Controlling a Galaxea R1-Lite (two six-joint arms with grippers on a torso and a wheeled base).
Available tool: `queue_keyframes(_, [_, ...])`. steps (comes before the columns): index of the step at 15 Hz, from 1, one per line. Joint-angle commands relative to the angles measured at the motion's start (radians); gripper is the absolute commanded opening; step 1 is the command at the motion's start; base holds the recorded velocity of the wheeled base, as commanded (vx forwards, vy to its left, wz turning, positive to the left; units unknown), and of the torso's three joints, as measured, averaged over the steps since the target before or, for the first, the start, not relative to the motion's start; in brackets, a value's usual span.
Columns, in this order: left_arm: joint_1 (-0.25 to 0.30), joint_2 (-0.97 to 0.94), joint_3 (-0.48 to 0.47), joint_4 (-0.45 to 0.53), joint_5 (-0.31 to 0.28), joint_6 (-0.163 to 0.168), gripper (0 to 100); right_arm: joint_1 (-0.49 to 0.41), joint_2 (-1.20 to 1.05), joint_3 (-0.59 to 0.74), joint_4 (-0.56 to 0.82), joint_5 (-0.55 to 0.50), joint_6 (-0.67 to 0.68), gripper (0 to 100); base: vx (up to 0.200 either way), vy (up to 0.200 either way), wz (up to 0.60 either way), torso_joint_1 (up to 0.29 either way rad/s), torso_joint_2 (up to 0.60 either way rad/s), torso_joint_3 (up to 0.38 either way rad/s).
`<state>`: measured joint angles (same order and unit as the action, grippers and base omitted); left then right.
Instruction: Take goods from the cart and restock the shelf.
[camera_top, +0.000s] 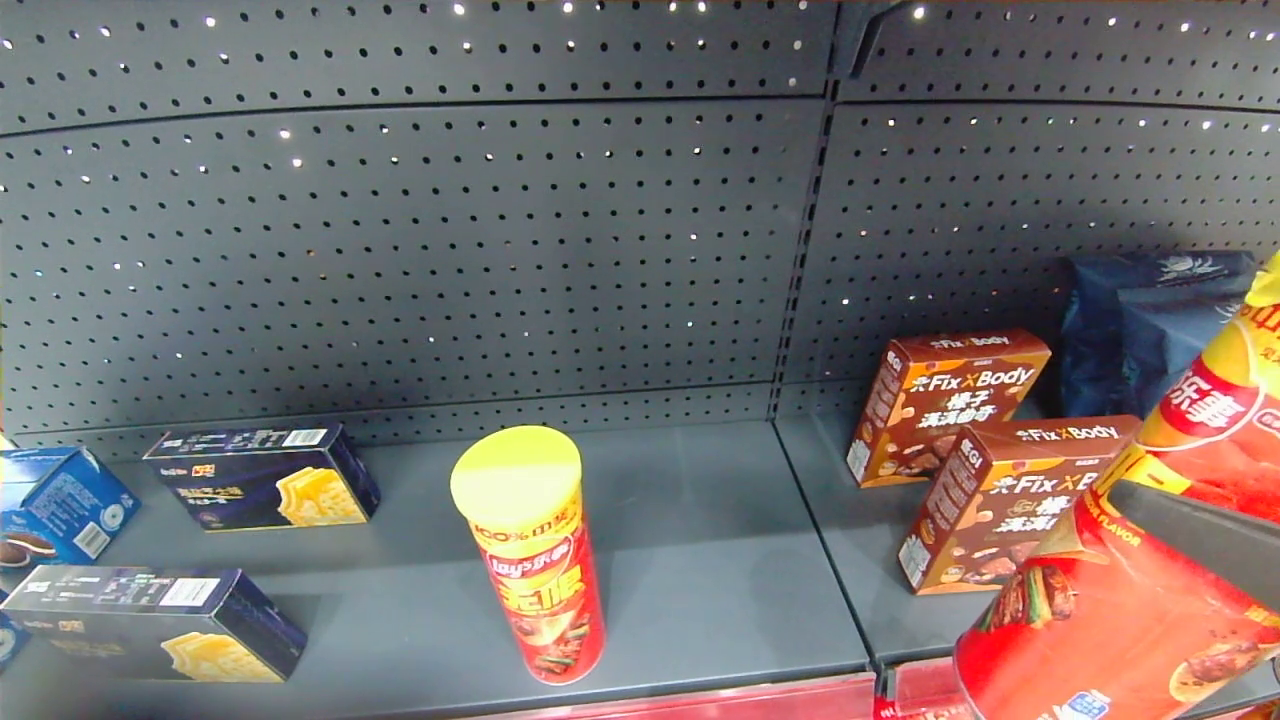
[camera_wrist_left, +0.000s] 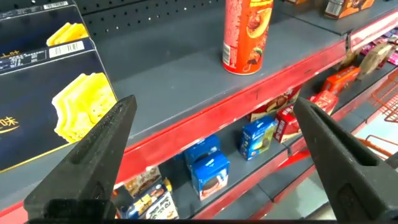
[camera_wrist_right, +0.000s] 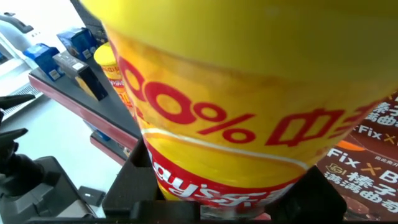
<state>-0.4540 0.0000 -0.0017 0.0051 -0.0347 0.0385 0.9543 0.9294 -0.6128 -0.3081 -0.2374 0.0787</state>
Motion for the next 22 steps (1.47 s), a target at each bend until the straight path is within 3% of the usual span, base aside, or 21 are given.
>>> queue_keyframes(1, [0.000,0.000,0.000,-0.001,0.001,0.000,100,0.001,-0.003,0.030,0.000,-0.002,-0.014,0,0.000,0.000,0.00,0.000,0.00,0.000])
queue_keyframes(14, [0.000,0.000,0.000,-0.001,0.001,0.000,100,-0.052,-0.061,0.123,0.007,0.006,-0.065,0,0.000,0.000,0.00,0.000,0.00,0.000])
queue_keyframes(17, [0.000,0.000,0.000,-0.001,0.001,0.000,100,-0.058,-0.064,0.137,0.004,-0.006,-0.065,0,0.000,0.000,0.60,0.004,0.00,-0.001])
queue_keyframes(22, [0.000,0.000,0.000,-0.001,-0.001,0.000,100,-0.060,-0.070,0.137,0.007,-0.011,-0.066,0,0.000,0.000,0.00,0.000,0.00,0.000])
